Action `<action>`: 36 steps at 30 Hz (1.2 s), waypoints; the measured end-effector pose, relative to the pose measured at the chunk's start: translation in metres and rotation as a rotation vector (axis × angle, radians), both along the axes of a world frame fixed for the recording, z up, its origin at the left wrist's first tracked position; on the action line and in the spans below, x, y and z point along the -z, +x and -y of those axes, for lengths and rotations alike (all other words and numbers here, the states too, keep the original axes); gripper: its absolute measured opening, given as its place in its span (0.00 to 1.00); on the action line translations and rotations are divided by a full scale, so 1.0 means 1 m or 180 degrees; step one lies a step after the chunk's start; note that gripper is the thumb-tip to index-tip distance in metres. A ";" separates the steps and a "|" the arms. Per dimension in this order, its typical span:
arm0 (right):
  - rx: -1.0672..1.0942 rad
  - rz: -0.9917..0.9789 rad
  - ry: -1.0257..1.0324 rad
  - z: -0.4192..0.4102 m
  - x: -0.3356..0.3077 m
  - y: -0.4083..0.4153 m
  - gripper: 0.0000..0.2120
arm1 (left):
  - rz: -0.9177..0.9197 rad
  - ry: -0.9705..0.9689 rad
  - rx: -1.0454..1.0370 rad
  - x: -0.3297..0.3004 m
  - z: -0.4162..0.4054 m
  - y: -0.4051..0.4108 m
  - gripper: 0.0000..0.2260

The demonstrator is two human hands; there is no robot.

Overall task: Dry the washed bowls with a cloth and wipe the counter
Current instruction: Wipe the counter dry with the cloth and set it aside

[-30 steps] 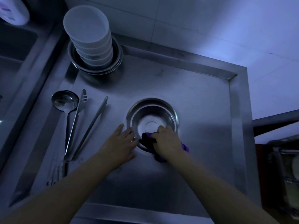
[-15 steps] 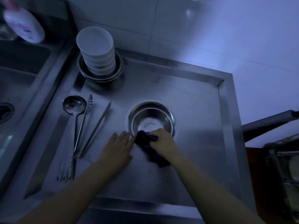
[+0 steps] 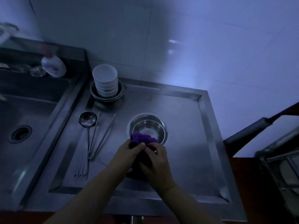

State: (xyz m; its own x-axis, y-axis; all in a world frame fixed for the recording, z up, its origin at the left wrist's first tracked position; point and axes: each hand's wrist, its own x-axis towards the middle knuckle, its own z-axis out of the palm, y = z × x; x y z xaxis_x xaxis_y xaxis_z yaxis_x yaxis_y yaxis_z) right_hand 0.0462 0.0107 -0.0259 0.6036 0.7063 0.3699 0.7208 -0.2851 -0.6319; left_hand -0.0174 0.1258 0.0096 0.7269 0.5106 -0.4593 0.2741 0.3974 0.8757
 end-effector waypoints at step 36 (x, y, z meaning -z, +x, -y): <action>0.1300 -0.2158 0.0028 0.219 -0.060 0.050 0.07 | -0.0113 0.0214 0.1892 0.030 0.142 0.029 0.09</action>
